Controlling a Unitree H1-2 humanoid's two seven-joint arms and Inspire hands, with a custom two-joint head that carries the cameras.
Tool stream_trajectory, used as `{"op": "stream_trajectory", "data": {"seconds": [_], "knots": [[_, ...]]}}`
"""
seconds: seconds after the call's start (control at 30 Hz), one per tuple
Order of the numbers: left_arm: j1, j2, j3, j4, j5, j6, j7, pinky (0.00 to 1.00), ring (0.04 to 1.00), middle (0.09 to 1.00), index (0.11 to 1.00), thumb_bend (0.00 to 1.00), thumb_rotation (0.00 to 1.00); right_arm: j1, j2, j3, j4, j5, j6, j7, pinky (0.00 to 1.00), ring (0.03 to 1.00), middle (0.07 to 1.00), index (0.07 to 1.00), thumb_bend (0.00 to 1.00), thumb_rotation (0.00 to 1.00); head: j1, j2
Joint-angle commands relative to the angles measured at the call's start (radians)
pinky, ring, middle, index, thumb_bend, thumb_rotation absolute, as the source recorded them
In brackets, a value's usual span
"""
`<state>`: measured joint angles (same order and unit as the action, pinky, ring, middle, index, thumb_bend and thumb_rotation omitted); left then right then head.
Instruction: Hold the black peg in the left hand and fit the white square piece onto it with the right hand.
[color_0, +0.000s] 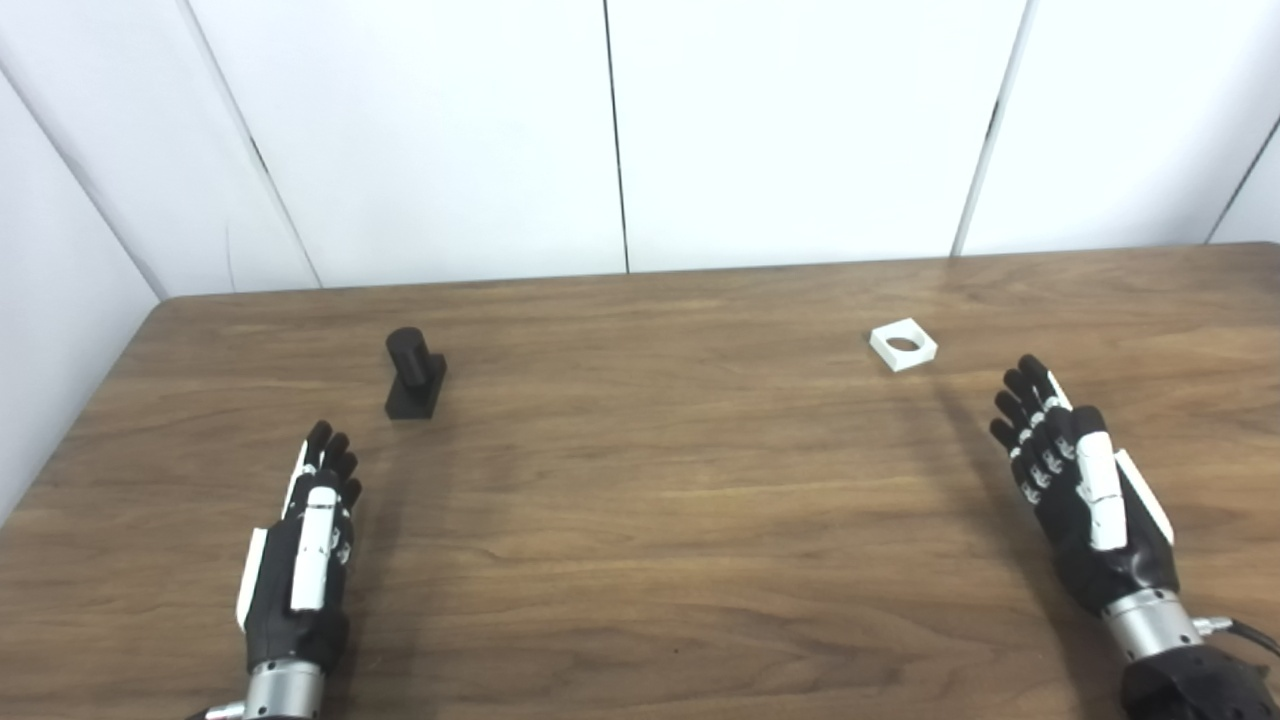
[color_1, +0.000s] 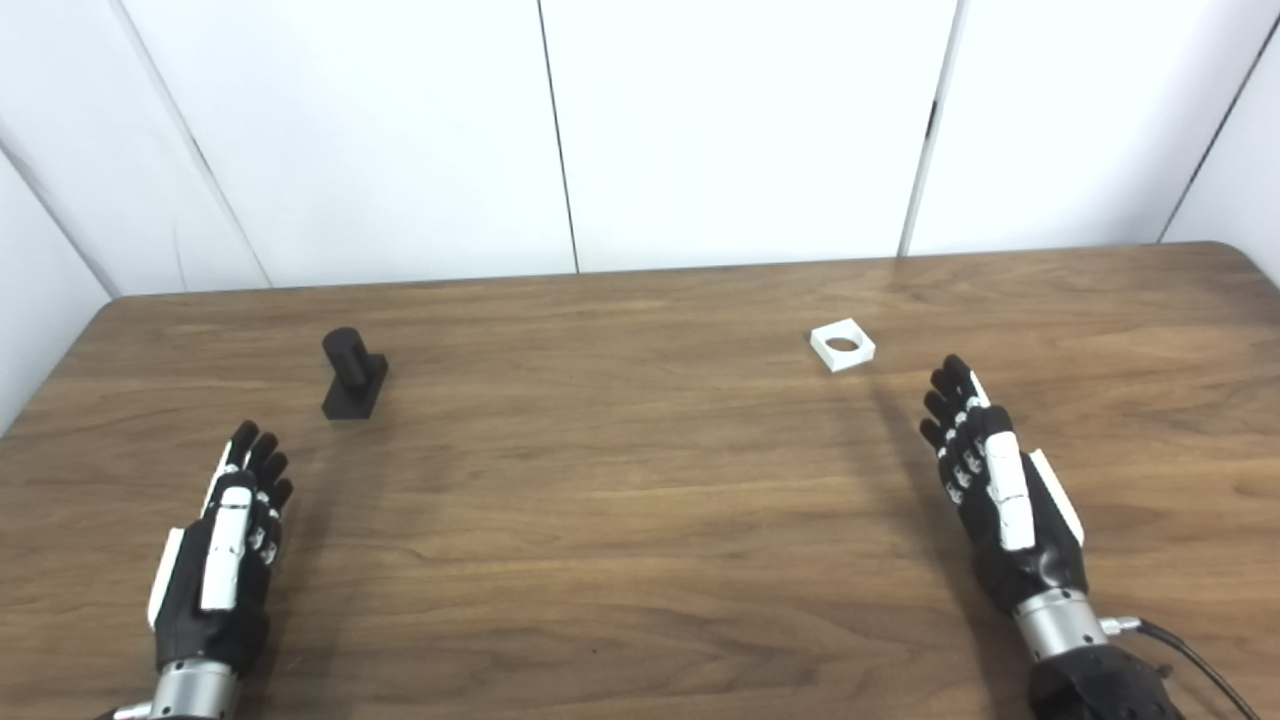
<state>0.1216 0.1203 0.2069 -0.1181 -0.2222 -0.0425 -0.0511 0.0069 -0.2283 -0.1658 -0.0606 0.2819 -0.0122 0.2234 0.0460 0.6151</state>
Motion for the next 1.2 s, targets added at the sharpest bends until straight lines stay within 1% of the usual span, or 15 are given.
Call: {"op": "stream_trajectory", "data": {"seconds": [0.0,0.13,0.23,0.3,0.4,0.47,0.57,0.63,0.67,0.7,0.77,0.87,0.93,1.03,1.17], "knots": [[0.001,-0.003,-0.01,-0.002,0.007,-0.021,-0.004,1.0,1.0,1.0,0.996,0.32,0.82,0.021,0.014,0.008,0.033,0.006,-0.021,0.004,1.0,1.0,1.0,1.0,0.52,1.0,0.001,0.001],[0.002,-0.005,-0.012,-0.012,0.01,-0.014,-0.001,1.0,1.0,1.0,0.996,0.3,0.82,0.02,0.01,0.009,0.04,0.009,-0.028,0.013,1.0,1.0,1.0,1.0,0.52,1.0,0.007,0.002],[0.007,-0.007,-0.019,-0.045,0.032,0.006,0.01,1.0,1.0,1.0,0.999,0.26,0.88,0.019,0.012,0.008,0.042,0.011,-0.027,0.011,1.0,1.0,1.0,1.0,0.52,1.0,0.008,0.002],[0.007,-0.007,-0.024,-0.071,0.048,0.022,0.019,1.0,1.0,1.0,1.0,0.28,0.9,0.019,0.012,0.008,0.041,0.013,-0.022,0.012,1.0,1.0,1.0,1.0,0.52,1.0,0.012,0.002],[0.003,-0.006,-0.029,-0.108,0.081,0.059,0.041,1.0,1.0,1.0,1.0,0.37,0.83,0.02,0.013,0.012,0.037,0.001,-0.02,0.005,1.0,1.0,1.0,1.0,0.52,1.0,0.013,0.001],[-0.002,-0.006,-0.03,-0.129,0.1,0.081,0.052,1.0,1.0,1.0,1.0,0.47,0.76,0.018,0.015,0.012,0.04,0.006,-0.02,0.007,1.0,1.0,1.0,1.0,0.53,1.0,0.015,0.001],[-0.008,0.001,-0.037,-0.154,0.171,0.106,0.08,1.0,1.0,1.0,0.995,0.43,0.74,0.017,0.016,0.014,0.043,0.007,-0.021,0.009,1.0,1.0,1.0,1.0,0.52,1.0,0.015,0.001],[-0.014,-0.002,-0.037,-0.172,0.211,0.129,0.097,1.0,1.0,1.0,0.974,0.4,0.68,0.016,0.016,0.017,0.044,0.002,-0.022,0.008,1.0,1.0,1.0,1.0,0.52,1.0,0.017,-0.001],[-0.016,-0.003,-0.038,-0.18,0.225,0.141,0.104,1.0,1.0,1.0,0.969,0.42,0.66,0.016,0.016,0.018,0.045,0.0,-0.021,0.007,1.0,1.0,1.0,1.0,0.52,1.0,0.017,-0.001],[-0.02,-0.001,-0.045,-0.193,0.269,0.163,0.117,1.0,1.0,1.0,0.965,0.42,0.64,0.016,0.017,0.018,0.045,0.0,-0.022,0.006,1.0,1.0,1.0,1.0,0.53,1.0,0.017,-0.003],[-0.025,0.002,-0.055,-0.212,0.338,0.193,0.135,1.0,1.0,1.0,0.961,0.43,0.66,0.015,0.019,0.018,0.046,0.001,-0.023,0.006,1.0,1.0,1.0,1.0,0.53,1.0,0.017,-0.003],[-0.035,0.009,-0.077,-0.229,0.468,0.233,0.166,1.0,1.0,1.0,0.945,0.46,0.68,0.012,0.021,0.018,0.054,0.006,-0.028,0.01,1.0,1.0,1.0,1.0,0.52,1.0,0.018,-0.004],[-0.041,0.01,-0.087,-0.234,0.535,0.251,0.18,1.0,1.0,1.0,0.937,0.47,0.67,0.011,0.022,0.018,0.054,0.005,-0.027,0.008,1.0,1.0,1.0,1.0,0.52,1.0,0.019,-0.006],[-0.054,0.003,-0.101,-0.242,0.633,0.291,0.202,1.0,1.0,1.0,0.928,0.49,0.61,0.014,0.019,0.022,0.046,-0.01,-0.013,0.0,1.0,1.0,1.0,1.0,0.56,1.0,0.019,-0.007],[-0.079,-0.005,-0.122,-0.229,0.776,0.336,0.245,1.0,1.0,0.986,0.905,0.54,0.48,0.014,0.019,0.018,0.052,-0.011,-0.019,0.001,1.0,1.0,1.0,1.0,0.57,1.0,0.019,-0.007]]}}
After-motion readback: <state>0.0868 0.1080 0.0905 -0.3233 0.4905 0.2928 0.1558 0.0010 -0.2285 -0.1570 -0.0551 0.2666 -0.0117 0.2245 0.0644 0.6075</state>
